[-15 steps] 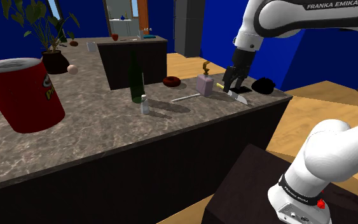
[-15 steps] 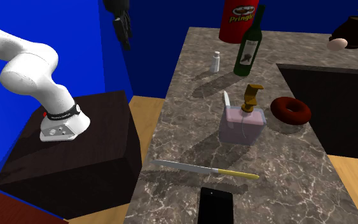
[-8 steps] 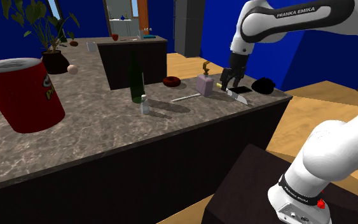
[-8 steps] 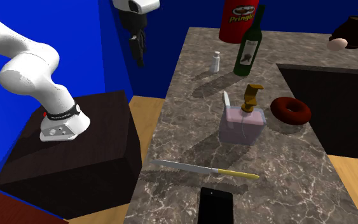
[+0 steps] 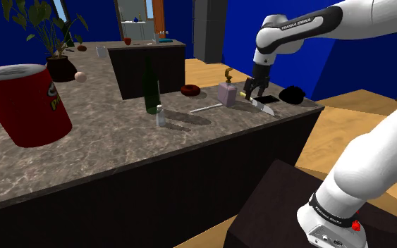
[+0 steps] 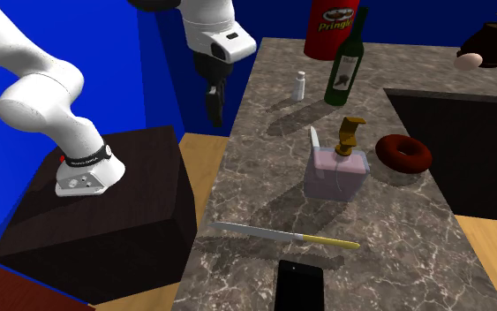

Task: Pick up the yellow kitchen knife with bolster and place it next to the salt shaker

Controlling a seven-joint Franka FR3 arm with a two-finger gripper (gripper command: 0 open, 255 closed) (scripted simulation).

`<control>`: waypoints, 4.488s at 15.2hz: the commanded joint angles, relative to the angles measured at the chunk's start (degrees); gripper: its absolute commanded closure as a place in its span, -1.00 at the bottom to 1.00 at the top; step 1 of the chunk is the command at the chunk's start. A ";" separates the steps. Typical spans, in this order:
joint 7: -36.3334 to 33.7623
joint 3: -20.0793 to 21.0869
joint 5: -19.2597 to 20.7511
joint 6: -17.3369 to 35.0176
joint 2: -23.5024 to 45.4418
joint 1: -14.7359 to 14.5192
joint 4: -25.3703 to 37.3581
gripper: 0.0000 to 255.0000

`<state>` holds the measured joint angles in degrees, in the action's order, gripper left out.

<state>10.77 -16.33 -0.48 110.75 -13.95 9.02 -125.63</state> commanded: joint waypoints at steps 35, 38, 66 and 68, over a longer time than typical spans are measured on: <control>15.38 -6.82 -12.92 0.57 49.23 15.20 40.78 -1.00; 15.38 -6.82 -12.92 0.56 49.23 15.20 40.80 1.00; 14.21 -7.90 -11.15 -11.81 45.35 15.48 49.63 1.00; 14.12 -7.96 -11.07 -13.27 45.21 15.61 50.98 1.00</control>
<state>25.01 -24.27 -11.59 98.33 31.33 24.61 -75.42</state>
